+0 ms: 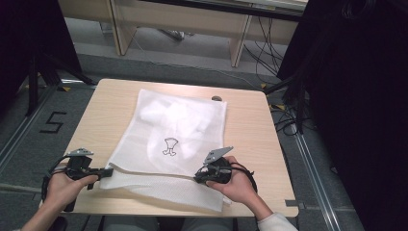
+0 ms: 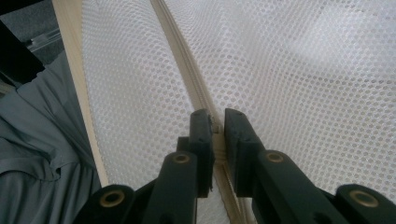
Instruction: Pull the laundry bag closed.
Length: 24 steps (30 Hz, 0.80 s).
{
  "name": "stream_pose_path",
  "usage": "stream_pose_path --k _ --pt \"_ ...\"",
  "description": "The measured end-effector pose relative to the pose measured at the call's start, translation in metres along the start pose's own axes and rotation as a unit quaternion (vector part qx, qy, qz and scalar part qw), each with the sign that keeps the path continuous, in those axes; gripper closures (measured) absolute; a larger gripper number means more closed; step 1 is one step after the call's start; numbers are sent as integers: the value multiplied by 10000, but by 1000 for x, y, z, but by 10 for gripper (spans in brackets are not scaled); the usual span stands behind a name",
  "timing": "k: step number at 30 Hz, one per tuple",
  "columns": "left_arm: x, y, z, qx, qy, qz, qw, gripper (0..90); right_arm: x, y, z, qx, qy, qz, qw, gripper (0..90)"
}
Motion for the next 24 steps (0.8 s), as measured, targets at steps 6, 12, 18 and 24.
stream_pose_path --k 6,12,18,24 --pt "0 0 0 -16 4 -1 10000 857 1 1 0 -20 -3 -37 10000 828" --pt "0 0 -1 -63 -117 7 9999 857 0 -1 2 7 51 -41 10000 828" --pt "0 0 -1 -67 -87 -15 9999 857 0 -2 2 -28 20 -40 10000 828" --pt "0 1 -1 -44 -96 -15 9999 857 -1 -3 4 -3 26 -39 10000 827"
Point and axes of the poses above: each handheld gripper's, and its own axes: y roughly forward along the jaws, z roughly out of its underside, x roughly to its left, the point moved 8 cm from there along y, roughly forward along the jaws, and after that the axes turned 12 degrees about x, right-handed, at the moved point
